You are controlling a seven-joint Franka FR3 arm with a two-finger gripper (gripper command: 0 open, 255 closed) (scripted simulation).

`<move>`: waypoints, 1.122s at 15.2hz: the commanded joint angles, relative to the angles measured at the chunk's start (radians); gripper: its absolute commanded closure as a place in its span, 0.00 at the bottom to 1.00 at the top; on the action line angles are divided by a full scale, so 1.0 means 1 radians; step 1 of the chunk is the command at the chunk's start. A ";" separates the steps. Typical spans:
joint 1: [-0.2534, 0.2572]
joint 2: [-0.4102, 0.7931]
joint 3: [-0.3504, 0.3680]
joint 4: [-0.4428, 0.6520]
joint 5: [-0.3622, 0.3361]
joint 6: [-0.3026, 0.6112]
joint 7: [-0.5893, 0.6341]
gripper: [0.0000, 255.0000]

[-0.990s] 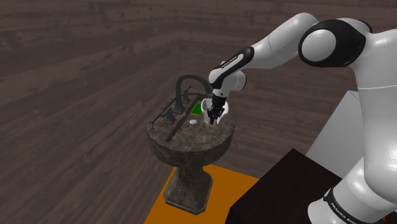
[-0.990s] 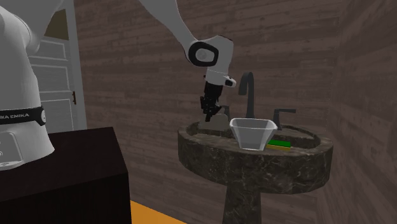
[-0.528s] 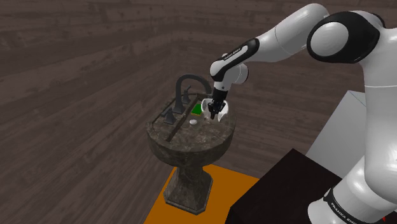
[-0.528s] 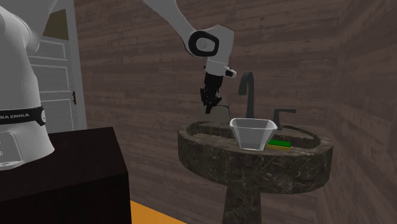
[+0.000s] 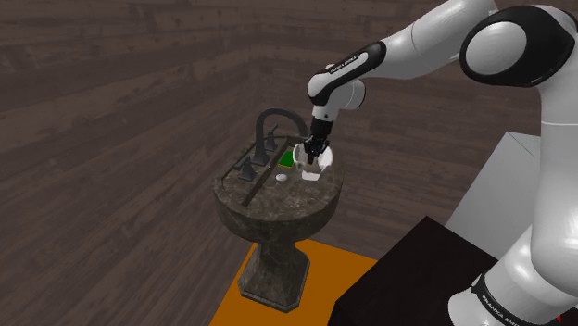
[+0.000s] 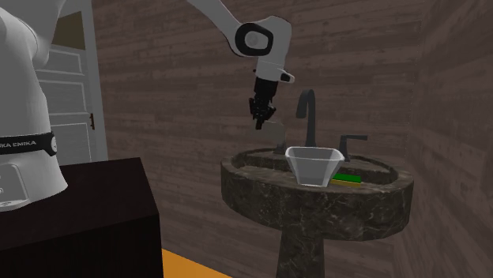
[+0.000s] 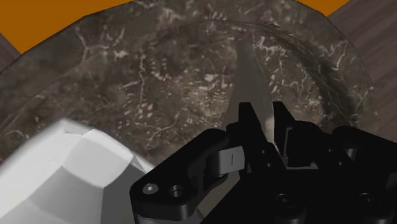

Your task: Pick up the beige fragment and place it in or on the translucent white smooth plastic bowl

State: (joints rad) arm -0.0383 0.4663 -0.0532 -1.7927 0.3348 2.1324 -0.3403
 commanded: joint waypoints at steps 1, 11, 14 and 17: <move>0.000 -0.017 -0.002 0.003 -0.004 -0.020 0.006 1.00; -0.069 0.055 -0.032 0.197 -0.020 -0.161 -0.044 1.00; -0.113 0.131 -0.043 0.328 -0.022 -0.226 -0.077 1.00; -0.159 0.222 -0.051 0.486 -0.024 -0.302 -0.103 1.00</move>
State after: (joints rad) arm -0.1819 0.6618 -0.1020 -1.3563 0.3112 1.8558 -0.4336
